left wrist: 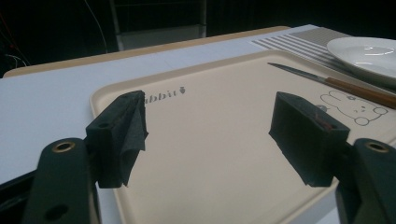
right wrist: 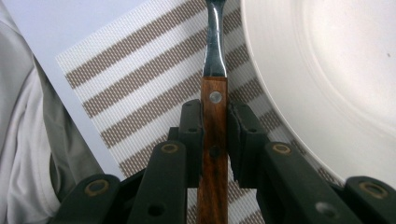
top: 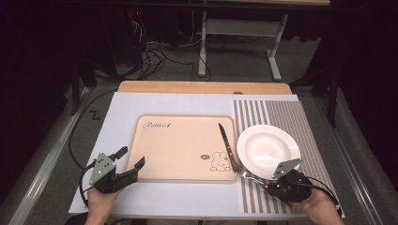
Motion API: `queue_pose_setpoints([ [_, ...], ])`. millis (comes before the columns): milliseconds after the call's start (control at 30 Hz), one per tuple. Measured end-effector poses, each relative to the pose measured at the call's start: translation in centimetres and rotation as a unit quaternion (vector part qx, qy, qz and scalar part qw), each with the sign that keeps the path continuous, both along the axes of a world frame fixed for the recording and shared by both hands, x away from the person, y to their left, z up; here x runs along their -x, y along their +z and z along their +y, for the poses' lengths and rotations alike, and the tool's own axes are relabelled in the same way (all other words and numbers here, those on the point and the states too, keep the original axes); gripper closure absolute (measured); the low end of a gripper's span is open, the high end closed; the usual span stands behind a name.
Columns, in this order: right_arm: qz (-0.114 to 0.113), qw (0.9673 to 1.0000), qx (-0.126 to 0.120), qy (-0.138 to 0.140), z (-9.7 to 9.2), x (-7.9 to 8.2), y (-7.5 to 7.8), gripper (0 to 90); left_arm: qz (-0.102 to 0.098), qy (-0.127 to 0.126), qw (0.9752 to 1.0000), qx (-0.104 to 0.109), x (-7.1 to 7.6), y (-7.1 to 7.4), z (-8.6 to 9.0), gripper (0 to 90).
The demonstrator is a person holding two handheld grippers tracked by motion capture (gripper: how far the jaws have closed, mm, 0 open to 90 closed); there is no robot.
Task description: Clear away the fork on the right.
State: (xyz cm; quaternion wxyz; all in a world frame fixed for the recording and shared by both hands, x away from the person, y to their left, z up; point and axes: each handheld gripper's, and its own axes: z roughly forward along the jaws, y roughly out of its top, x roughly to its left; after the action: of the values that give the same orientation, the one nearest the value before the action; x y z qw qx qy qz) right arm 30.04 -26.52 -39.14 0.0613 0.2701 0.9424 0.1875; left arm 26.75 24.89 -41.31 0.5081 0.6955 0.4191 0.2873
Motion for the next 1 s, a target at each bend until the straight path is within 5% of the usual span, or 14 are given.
queue_pose_setpoints([
  [1000,-0.015,0.9994,-0.031,0.004,6.2,-2.6,2.0,79.0,0.000,-0.002,1.0000,-0.001,0.0,0.0,0.0,27.6],
])
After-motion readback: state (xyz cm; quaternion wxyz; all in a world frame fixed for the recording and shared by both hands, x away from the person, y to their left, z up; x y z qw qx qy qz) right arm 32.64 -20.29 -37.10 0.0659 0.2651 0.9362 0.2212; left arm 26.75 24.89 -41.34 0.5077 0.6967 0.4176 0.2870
